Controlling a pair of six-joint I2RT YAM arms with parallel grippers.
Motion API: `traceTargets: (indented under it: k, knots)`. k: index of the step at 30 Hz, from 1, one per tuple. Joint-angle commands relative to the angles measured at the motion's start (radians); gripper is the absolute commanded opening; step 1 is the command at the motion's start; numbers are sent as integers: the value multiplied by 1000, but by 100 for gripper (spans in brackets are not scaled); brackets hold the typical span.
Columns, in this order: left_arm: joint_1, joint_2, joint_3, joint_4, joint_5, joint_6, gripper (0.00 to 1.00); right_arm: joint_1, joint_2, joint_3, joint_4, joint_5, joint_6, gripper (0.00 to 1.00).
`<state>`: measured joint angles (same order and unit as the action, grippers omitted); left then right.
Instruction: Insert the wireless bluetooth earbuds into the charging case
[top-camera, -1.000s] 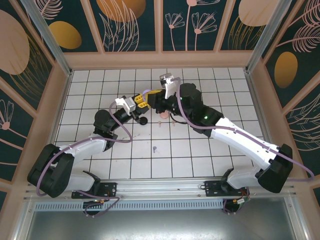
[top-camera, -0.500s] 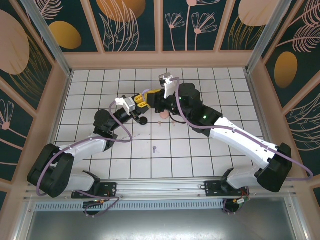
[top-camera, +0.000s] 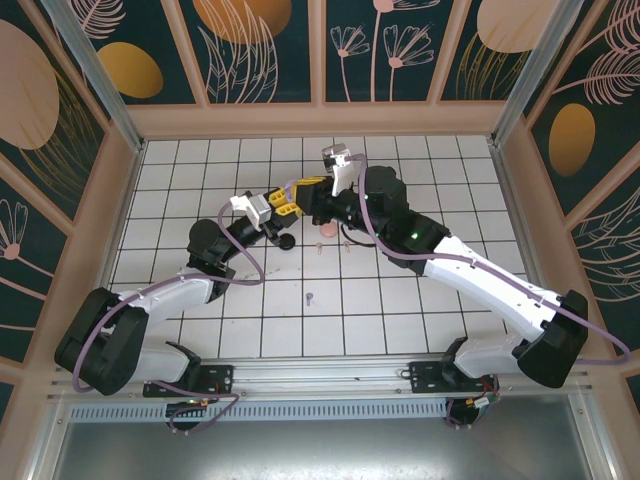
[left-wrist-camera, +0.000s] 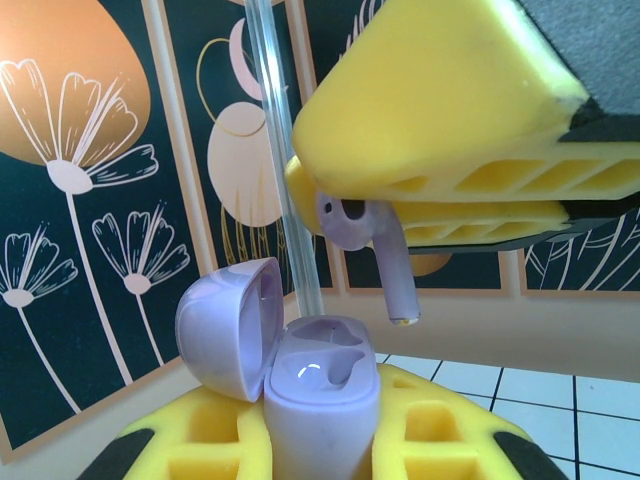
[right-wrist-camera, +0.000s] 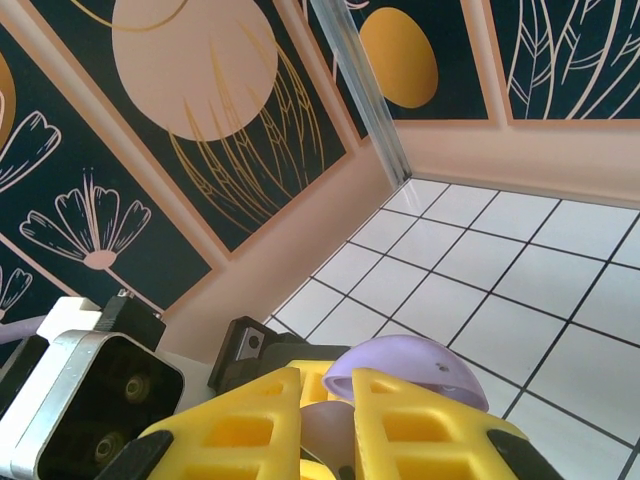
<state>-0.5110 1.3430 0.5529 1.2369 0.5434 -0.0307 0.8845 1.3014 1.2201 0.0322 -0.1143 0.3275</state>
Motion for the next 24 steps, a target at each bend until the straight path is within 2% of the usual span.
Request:
traceTargets:
  k: [1,15,24]
  knots:
    - [-7,-11,21,15,26,-14,0,-1,9,10,67,-15,18,16]
    - [-7,-18,29,15,26,-25,0,-12,24,-39,63,-7,13,15]
    - [-7,-19,37,16,26,-40,0,-6,1,-92,45,5,-48,14]
